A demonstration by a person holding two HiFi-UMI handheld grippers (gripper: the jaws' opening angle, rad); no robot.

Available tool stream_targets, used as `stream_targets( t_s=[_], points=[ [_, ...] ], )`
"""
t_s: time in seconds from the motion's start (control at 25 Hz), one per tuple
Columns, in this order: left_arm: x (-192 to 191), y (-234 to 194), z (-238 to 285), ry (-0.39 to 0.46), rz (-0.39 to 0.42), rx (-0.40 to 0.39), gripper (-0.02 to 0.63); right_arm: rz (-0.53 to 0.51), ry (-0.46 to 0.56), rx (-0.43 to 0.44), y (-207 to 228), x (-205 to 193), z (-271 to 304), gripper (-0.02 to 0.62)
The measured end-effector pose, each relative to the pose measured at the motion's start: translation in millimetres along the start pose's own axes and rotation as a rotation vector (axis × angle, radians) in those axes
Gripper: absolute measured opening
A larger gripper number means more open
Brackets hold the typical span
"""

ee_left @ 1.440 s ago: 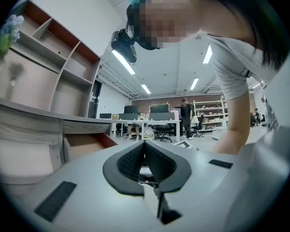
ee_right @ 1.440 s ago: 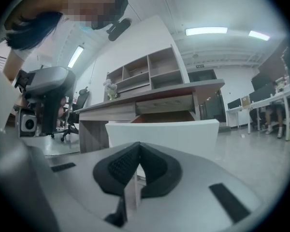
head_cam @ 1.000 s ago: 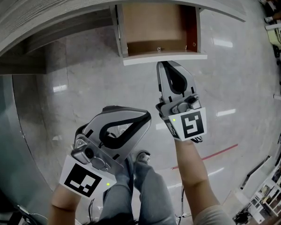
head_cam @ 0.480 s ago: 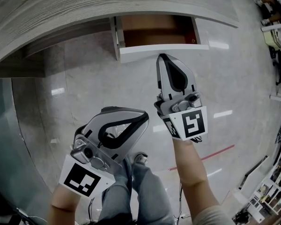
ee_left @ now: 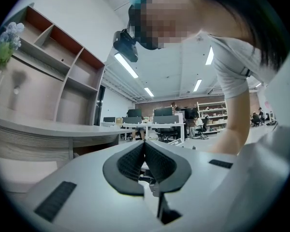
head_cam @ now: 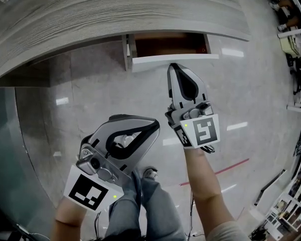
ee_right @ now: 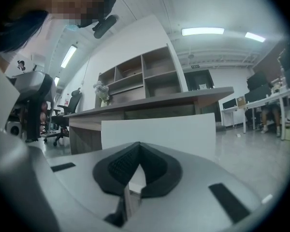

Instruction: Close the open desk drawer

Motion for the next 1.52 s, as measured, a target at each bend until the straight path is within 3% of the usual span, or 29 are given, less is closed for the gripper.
stream_targets(
  t_s=[1.0, 1.52],
  points=[
    [23, -61, 24, -0.001, -0.015, 0.034, 0.011, 0.064, -0.042, -0.033, 42, 11, 57, 0.008],
    [39, -40, 9, 0.024, 0.014, 0.064, 0.011, 0.033, -0.008, 0.012, 13, 36, 42, 0.008]
  ],
)
Point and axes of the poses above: the fingertips, and each gripper's own axes: z forward along the fingers, y to its right, x out of its top, the point moved 1 cm from there along -z, backward along the fingers, and after that the axes turned 14 degrees about x, right-handed, at the moved point
